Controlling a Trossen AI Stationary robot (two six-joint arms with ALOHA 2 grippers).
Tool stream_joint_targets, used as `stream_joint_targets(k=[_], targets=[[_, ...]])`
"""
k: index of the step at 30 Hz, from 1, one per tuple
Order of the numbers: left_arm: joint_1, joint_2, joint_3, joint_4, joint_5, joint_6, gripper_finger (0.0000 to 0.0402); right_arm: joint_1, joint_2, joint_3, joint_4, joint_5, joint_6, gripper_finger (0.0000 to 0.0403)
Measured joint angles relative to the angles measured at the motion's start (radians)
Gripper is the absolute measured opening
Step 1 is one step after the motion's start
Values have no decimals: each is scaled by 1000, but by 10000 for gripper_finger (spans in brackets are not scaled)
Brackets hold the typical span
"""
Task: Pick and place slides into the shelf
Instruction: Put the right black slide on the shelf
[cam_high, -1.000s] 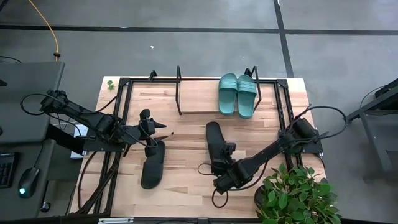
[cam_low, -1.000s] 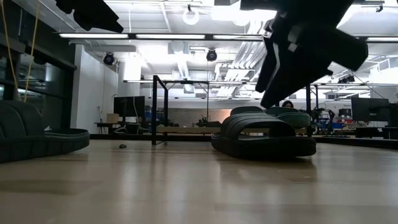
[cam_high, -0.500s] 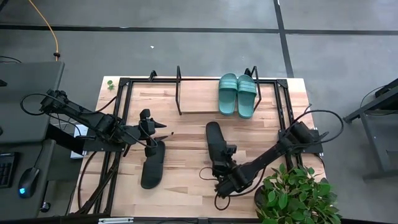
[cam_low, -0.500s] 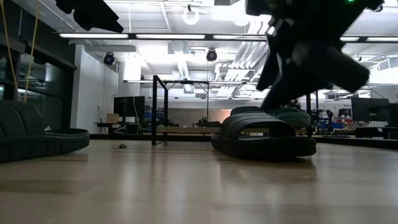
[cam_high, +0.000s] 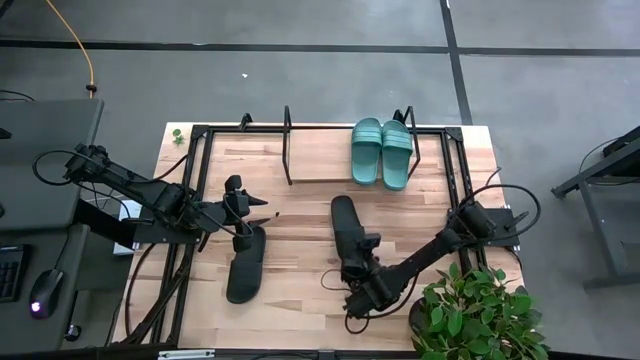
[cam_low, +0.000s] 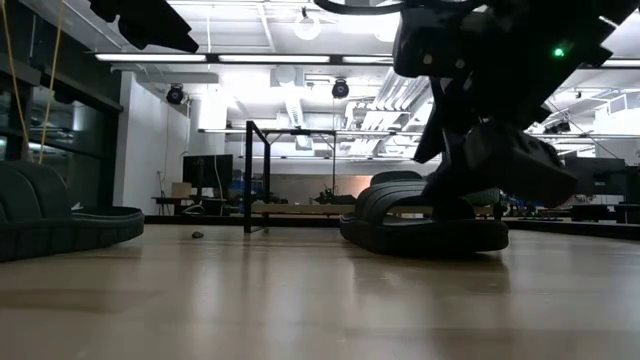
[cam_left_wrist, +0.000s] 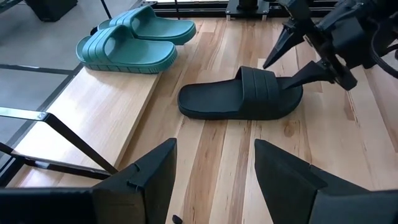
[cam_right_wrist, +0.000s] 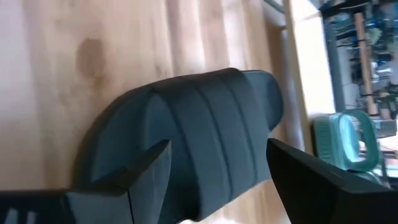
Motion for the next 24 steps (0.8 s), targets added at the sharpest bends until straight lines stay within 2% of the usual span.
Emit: stream_joint_targets(k=[6,15,24], targets=[[0,0,0,0,0,0,198,0,0,0,-33,46,26,254],[0,0,0,0,0,0,198,7,0,0,-30,-3,36,254],[0,0,0,0,0,0,198,8,0,0,-31,16,45,254]])
